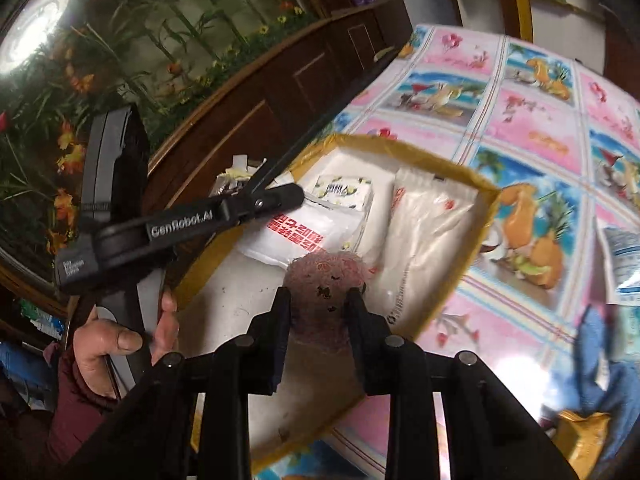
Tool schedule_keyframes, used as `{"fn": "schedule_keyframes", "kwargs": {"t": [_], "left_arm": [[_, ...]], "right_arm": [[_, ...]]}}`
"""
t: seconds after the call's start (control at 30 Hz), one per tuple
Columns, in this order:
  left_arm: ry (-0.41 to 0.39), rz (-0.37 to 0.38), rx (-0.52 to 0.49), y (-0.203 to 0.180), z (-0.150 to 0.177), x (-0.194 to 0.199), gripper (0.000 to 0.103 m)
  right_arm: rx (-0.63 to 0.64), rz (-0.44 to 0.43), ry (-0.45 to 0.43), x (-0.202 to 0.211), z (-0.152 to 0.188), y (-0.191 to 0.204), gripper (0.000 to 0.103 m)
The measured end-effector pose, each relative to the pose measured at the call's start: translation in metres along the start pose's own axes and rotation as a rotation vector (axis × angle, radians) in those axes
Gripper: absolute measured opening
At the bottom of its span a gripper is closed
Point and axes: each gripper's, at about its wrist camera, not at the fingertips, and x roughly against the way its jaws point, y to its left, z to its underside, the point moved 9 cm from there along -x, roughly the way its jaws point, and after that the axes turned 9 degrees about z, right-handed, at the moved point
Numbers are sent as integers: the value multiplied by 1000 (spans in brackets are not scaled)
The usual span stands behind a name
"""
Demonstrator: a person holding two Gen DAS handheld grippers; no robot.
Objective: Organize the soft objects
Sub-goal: 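Carry white bag with left tool into box while right drops pink plush there, then grasp the yellow snack bag with left tool while right grasps blue towel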
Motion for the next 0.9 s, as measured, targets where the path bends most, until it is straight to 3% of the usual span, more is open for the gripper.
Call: {"fn": "schedule_keyframes", "kwargs": {"t": [0.17, 0.37, 0.4, 0.47, 0.67, 0.8, 0.9], "left_arm": [[-67, 26, 2, 2, -2, 19, 19], [-126, 69, -68, -41, 15, 48, 21], [-129, 78, -87, -51, 21, 51, 29], [-123, 121, -113, -76, 34, 53, 43], [12, 214, -248, -158, 91, 36, 51], [133, 226, -357, -199, 141, -1, 52], [195, 205, -365, -207, 167, -30, 52]], "right_arm": [[-14, -55, 18, -14, 2, 5, 34], [-40, -52, -93, 42, 4, -22, 36], [-36, -38, -115, 55, 8, -30, 39], [-36, 7, -162, 82, 17, -51, 60], [-108, 172, -236, 142, 57, -134, 64], [-168, 213, -207, 153, 94, -169, 64], [-179, 244, -205, 157, 117, -177, 64]]}}
